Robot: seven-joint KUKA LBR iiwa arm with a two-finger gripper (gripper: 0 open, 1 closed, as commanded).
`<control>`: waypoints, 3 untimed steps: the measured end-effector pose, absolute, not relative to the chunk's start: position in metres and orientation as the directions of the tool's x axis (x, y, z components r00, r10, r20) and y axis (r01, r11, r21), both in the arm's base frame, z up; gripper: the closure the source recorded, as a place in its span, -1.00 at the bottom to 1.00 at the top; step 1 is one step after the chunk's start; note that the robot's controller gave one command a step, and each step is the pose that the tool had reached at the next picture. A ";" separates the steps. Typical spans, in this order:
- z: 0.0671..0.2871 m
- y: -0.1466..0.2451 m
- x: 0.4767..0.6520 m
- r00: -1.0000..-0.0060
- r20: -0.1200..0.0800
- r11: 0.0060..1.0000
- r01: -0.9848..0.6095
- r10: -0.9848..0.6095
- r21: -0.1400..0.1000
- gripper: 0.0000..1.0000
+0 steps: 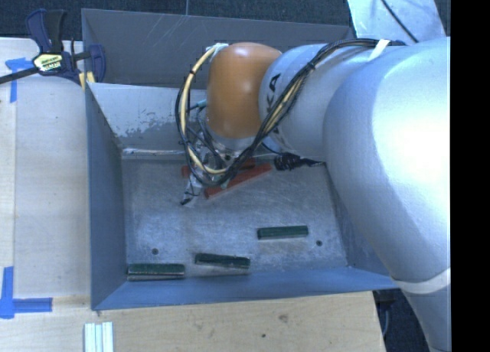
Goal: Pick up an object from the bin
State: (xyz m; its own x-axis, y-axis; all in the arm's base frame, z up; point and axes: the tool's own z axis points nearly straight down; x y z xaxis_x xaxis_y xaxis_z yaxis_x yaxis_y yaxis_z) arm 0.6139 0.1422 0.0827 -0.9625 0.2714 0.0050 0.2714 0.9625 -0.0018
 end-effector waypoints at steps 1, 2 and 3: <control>0.070 0.092 0.615 -0.958 0.000 0.958 0.287 0.287 -0.002 -1.00; 0.072 0.095 0.617 -0.959 -0.005 0.959 0.285 0.285 0.002 1.00; 0.213 0.097 0.571 -0.966 -0.009 0.966 0.260 0.260 0.005 1.00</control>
Offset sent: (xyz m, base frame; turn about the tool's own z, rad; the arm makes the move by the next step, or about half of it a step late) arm 0.0009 -0.0466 -0.0127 0.0131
